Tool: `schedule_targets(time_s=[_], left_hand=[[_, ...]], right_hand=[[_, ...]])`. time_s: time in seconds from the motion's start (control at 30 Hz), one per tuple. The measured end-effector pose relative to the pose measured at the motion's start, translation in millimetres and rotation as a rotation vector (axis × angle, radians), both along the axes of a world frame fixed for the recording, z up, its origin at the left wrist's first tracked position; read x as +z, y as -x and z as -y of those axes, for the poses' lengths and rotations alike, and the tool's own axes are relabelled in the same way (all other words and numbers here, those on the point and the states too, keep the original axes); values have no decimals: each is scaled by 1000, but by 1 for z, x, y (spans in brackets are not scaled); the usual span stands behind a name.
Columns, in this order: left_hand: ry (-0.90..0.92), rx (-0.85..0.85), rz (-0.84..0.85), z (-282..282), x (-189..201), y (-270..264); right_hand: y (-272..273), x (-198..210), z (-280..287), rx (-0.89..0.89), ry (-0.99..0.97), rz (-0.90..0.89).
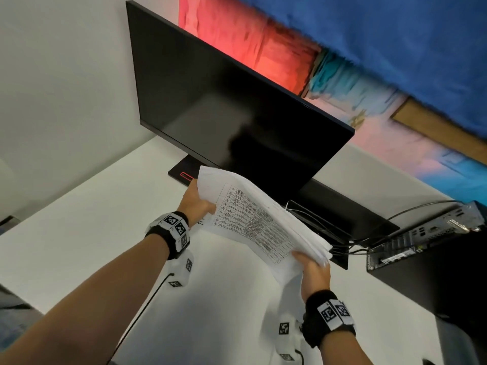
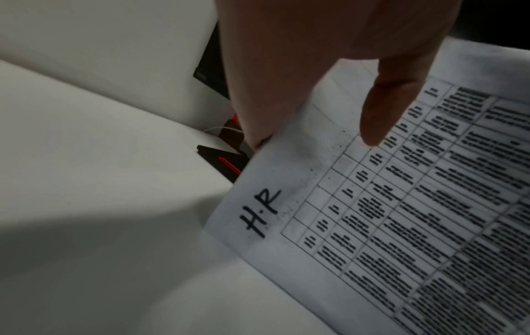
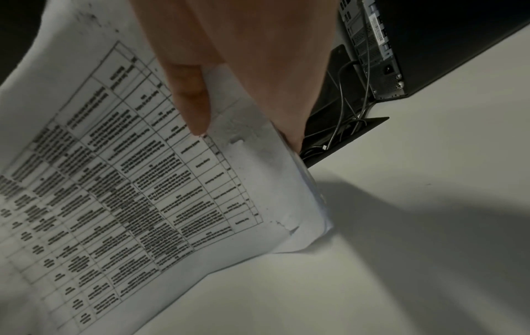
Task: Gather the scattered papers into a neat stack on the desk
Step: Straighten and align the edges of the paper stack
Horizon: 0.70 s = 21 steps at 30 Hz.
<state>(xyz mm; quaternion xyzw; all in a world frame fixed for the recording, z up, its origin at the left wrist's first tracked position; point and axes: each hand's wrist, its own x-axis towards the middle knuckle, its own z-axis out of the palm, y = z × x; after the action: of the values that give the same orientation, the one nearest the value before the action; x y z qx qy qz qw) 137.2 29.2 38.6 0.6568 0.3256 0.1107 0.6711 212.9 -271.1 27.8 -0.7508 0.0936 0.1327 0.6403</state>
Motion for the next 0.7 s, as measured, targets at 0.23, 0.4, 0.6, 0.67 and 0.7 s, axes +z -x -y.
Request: schedule_targets(time_s=[0.23,0.4,0.6,0.67,0.7], left_hand=[[-138,60,154,13,4,-6],[-587,-32,213,8,63,-1],[-1381,-273,482,37,170,13],[-1491,-313,559,51,187,16],[-1516,-314,582,56,191,18]], right_hand=[[-3,1,8,-1,-34,-4],[5,51,10,-73,95,267],[19,113,-31,376,190,652],[25,123,-49,453,76,645],[28,126,-56,442,32,662]])
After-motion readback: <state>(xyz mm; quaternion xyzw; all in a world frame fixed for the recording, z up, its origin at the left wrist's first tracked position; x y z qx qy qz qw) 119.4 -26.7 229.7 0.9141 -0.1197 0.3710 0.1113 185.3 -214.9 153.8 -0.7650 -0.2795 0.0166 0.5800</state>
